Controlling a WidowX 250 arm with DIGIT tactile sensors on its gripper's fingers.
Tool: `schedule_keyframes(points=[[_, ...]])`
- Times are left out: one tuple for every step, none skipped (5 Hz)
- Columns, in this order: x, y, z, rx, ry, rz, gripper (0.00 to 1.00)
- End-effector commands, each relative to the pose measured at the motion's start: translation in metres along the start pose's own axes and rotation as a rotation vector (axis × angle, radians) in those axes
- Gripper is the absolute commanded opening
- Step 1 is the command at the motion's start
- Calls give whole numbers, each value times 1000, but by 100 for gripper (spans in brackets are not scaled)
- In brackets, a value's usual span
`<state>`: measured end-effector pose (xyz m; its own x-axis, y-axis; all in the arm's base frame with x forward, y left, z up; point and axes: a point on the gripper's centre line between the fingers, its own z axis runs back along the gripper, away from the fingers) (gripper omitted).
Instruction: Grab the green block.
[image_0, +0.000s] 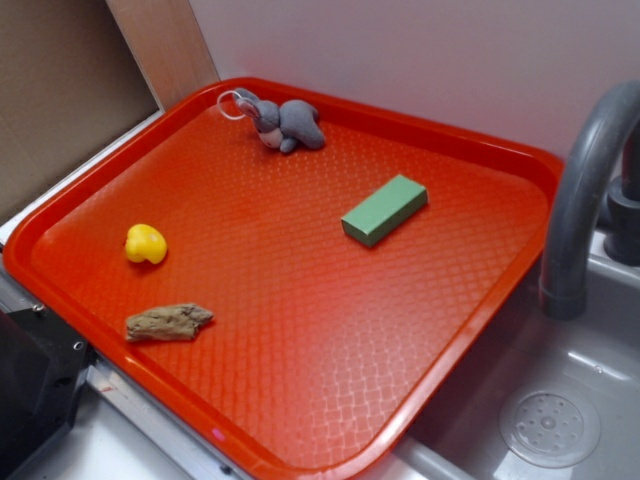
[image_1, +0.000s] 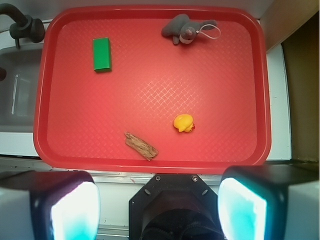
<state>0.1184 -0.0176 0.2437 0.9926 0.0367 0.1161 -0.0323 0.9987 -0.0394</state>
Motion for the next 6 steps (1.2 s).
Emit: schedule_keyframes(points=[[0, 0, 0, 0, 0, 0, 100], [33, -23, -31, -124, 28, 0, 100], [61, -44, -48, -127, -64, 24, 100], [90, -66, -68, -97, -142, 20, 100], [116, -91, -97, -115, -174, -38, 100], [133, -109, -128, -121, -170, -62, 100]])
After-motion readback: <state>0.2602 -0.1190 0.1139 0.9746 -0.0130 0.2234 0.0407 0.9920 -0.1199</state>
